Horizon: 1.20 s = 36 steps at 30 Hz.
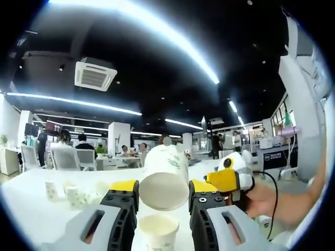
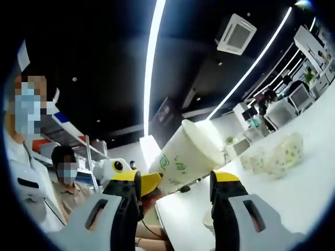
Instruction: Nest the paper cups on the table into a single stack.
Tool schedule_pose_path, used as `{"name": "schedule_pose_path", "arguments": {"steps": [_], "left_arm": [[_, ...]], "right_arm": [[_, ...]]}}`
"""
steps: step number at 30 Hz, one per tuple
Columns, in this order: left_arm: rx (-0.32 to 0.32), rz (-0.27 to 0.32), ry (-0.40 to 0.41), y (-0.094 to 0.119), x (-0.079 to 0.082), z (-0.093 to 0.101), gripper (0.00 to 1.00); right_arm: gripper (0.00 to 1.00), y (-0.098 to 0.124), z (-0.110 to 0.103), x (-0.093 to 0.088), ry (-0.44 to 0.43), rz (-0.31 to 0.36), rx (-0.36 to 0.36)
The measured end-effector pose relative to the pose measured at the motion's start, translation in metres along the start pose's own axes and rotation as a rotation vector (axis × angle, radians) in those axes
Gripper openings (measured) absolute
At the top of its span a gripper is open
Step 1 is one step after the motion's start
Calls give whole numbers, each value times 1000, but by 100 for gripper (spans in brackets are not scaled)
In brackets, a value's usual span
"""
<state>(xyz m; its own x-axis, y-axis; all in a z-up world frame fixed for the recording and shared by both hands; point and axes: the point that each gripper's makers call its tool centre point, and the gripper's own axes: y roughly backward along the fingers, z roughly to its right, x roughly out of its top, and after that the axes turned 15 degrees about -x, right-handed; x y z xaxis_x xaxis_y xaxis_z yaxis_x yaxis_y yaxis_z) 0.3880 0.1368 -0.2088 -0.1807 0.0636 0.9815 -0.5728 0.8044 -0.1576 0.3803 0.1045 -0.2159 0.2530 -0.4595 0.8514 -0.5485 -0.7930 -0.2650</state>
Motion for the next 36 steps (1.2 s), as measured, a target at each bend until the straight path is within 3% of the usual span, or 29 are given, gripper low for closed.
{"name": "schedule_pose_path", "arguments": {"steps": [8, 19, 26, 36], "left_arm": [[-46, -68, 1, -5, -22, 8, 40], [-117, -127, -13, -13, -33, 24, 40], [-146, -173, -36, -17, -41, 32, 40], [-171, -164, -4, -19, -40, 38, 40]], "right_arm": [[56, 2, 0, 7, -11, 24, -14], [55, 3, -5, 14, 20, 40, -20], [50, 4, -8, 16, 169, 41, -52], [48, 4, -26, 16, 453, 15, -85]]}}
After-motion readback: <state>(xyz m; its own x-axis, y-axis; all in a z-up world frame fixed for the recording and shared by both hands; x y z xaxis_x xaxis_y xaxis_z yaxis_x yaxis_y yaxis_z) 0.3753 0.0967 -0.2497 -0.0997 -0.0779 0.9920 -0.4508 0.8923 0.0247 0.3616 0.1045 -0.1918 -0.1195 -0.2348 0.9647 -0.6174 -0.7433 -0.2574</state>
